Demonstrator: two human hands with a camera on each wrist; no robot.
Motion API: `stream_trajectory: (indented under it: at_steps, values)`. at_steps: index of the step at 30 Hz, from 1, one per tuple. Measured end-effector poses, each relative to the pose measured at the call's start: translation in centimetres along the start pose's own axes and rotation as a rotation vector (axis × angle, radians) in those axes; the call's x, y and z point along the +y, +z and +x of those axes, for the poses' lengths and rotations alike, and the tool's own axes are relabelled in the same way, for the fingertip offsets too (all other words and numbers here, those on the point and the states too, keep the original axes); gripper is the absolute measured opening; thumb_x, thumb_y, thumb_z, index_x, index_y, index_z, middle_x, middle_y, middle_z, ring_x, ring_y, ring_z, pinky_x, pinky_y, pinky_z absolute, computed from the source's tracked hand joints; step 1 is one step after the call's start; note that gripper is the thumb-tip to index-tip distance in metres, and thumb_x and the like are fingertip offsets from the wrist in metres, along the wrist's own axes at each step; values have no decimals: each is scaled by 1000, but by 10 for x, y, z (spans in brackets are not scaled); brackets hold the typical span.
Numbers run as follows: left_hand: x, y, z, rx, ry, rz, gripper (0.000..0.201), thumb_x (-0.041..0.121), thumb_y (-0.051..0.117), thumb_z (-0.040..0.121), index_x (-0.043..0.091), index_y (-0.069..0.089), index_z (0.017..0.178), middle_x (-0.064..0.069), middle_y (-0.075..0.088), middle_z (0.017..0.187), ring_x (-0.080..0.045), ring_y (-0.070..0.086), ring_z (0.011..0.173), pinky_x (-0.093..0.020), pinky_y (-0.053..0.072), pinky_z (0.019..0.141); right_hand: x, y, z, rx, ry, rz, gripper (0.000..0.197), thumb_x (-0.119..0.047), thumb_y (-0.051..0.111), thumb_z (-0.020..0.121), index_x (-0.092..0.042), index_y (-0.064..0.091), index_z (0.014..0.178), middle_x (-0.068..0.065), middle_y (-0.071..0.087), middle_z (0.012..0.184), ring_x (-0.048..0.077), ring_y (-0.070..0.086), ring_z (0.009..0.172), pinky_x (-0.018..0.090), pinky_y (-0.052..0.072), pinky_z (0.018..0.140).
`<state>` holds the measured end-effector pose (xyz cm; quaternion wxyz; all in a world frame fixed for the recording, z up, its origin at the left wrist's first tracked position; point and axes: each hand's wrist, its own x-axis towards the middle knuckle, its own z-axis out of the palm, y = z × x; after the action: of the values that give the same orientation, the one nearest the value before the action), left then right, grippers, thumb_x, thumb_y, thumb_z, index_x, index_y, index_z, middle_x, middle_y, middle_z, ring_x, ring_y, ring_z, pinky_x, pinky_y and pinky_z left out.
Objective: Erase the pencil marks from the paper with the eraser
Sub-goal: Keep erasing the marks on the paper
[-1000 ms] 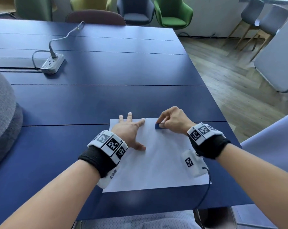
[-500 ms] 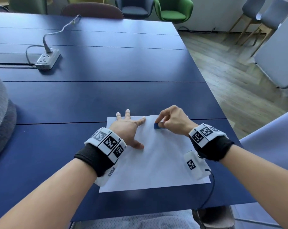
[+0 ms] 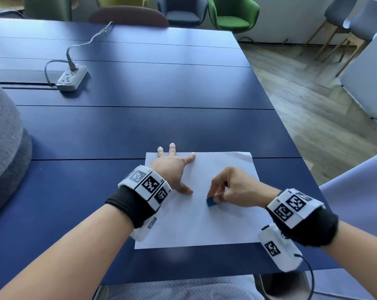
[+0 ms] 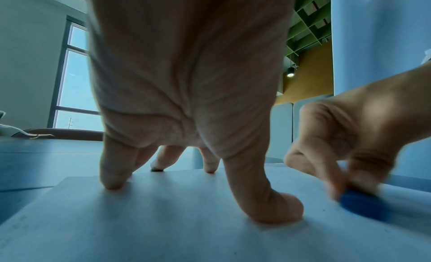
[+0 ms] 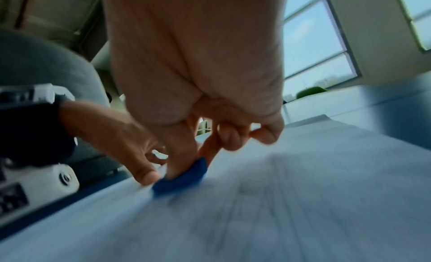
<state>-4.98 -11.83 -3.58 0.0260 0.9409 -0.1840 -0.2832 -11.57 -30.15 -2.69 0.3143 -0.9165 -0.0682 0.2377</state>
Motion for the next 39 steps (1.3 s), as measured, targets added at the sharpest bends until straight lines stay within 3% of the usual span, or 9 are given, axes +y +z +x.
stream_trajectory:
  at_steps: [3,8,13,17,22,27,32,37,39]
  values:
    - [0,0,1,-1,3,-8,110,53,76,75,44,-1,153,-16,-17,160,-47,-10,145,-49,27,112,0,3,0,177,0,33,22,-2,67,77,-22,76,78,-3,67,70,12,63,68,10,41,55]
    - [-1,1,0,-8,2,-19,111,53,77,75,44,-1,153,-16,-18,160,-47,-10,145,-50,26,113,-1,7,-18,-61,8,-53,24,-4,66,76,-26,76,80,-4,68,74,7,59,69,13,42,58]
    - [-1,2,1,-5,-2,-24,110,53,76,75,44,-2,153,-14,-18,160,-45,-10,146,-49,28,113,4,2,-5,245,33,34,23,-5,68,76,-27,76,75,-4,69,72,10,61,69,19,42,62]
    - [0,1,0,-8,-2,-14,110,53,76,76,42,-2,153,-15,-18,160,-46,-10,145,-49,27,113,2,0,-24,-46,68,-72,26,-7,66,75,-32,74,72,-6,67,72,6,60,69,14,43,60]
    - [0,0,0,-19,-1,-21,110,52,76,77,42,-2,153,-15,-19,160,-46,-10,145,-50,26,113,6,-3,-12,201,60,41,22,-4,68,77,-25,76,77,-8,64,66,5,58,65,15,43,61]
    - [0,0,0,-12,-3,4,109,54,74,77,41,-2,154,-17,-17,160,-48,-9,145,-49,24,114,9,-1,-29,-35,64,-57,25,-6,66,75,-30,75,76,-6,67,71,10,64,79,24,52,75]
    - [1,0,-1,-13,2,4,109,53,74,77,42,-3,153,-17,-17,160,-48,-9,145,-48,24,114,10,2,-17,175,43,25,22,-7,70,75,-29,76,75,-6,68,71,9,63,71,19,41,67]
    - [0,-1,-1,-16,-2,-2,109,54,74,77,42,-2,153,-16,-18,160,-47,-9,145,-50,23,114,9,2,-40,-77,82,-67,21,-10,67,76,-29,76,79,-2,69,79,12,64,79,22,51,68]
    - [0,-1,-1,-14,-2,11,109,54,74,77,42,-3,153,-17,-17,160,-47,-8,145,-49,24,113,8,2,-34,-29,65,-69,23,-8,66,77,-28,76,80,-6,68,74,8,63,73,17,47,63]
